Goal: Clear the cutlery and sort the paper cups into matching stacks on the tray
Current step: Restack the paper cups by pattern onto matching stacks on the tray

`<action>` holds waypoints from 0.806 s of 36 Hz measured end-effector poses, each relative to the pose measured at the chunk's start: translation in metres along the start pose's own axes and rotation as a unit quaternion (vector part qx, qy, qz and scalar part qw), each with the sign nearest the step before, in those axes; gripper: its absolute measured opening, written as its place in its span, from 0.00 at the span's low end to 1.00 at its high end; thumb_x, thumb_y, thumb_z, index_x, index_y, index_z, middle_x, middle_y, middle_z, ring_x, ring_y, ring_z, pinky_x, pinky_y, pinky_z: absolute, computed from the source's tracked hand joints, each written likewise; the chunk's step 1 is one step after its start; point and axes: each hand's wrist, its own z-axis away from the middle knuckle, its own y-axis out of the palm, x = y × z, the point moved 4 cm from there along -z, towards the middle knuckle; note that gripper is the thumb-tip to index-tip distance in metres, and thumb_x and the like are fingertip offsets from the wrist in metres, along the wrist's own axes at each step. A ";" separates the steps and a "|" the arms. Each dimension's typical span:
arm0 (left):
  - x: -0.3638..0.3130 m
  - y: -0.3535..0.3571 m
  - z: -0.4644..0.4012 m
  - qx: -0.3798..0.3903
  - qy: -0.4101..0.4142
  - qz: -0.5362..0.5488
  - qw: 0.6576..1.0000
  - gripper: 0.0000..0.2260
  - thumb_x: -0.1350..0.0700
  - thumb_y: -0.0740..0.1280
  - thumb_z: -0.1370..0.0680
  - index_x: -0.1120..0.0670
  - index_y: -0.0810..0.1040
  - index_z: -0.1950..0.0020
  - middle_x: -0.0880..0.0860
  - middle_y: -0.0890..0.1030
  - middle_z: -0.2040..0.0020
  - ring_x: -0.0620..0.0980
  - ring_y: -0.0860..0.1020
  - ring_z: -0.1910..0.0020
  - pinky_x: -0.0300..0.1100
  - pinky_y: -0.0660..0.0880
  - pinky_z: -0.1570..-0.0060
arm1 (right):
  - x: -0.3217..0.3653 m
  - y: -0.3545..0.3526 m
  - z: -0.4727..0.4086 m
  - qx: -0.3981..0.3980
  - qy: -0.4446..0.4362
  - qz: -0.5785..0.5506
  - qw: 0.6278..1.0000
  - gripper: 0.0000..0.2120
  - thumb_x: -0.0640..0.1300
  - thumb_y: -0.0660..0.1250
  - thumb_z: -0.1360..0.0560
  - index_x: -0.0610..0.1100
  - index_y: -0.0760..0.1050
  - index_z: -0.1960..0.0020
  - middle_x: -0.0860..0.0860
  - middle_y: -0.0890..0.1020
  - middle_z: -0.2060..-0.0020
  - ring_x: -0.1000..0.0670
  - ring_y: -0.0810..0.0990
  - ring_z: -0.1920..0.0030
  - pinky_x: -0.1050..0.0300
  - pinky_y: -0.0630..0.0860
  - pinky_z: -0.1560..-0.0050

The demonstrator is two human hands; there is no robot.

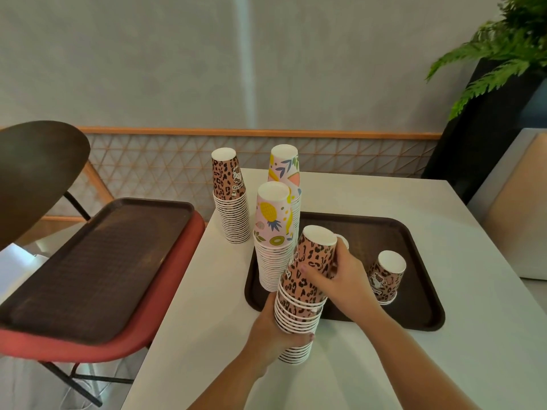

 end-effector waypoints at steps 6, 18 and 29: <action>0.001 0.000 -0.002 0.000 -0.003 -0.010 1.000 0.43 0.55 0.81 0.41 0.39 0.64 0.32 0.39 0.77 0.40 0.40 0.75 0.40 0.37 0.72 0.43 | 0.005 -0.012 -0.005 -0.036 0.001 -0.019 0.999 0.24 0.50 0.72 0.32 0.52 0.67 0.39 0.56 0.79 0.49 0.61 0.77 0.51 0.70 0.73 0.55; 0.001 -0.001 0.000 -0.006 -0.021 -0.023 1.000 0.43 0.56 0.80 0.40 0.42 0.63 0.31 0.41 0.75 0.39 0.45 0.73 0.38 0.43 0.71 0.38 | 0.019 -0.067 -0.028 -0.255 -0.031 -0.098 0.961 0.26 0.47 0.71 0.30 0.46 0.66 0.35 0.54 0.77 0.46 0.57 0.76 0.46 0.67 0.73 0.52; 0.003 0.000 -0.001 -0.002 -0.017 -0.019 1.000 0.42 0.55 0.81 0.40 0.41 0.63 0.32 0.41 0.76 0.39 0.44 0.73 0.39 0.39 0.71 0.41 | -0.037 -0.028 -0.032 -0.159 0.025 0.036 0.986 0.34 0.48 0.75 0.33 0.45 0.63 0.33 0.47 0.76 0.38 0.47 0.74 0.38 0.58 0.70 0.44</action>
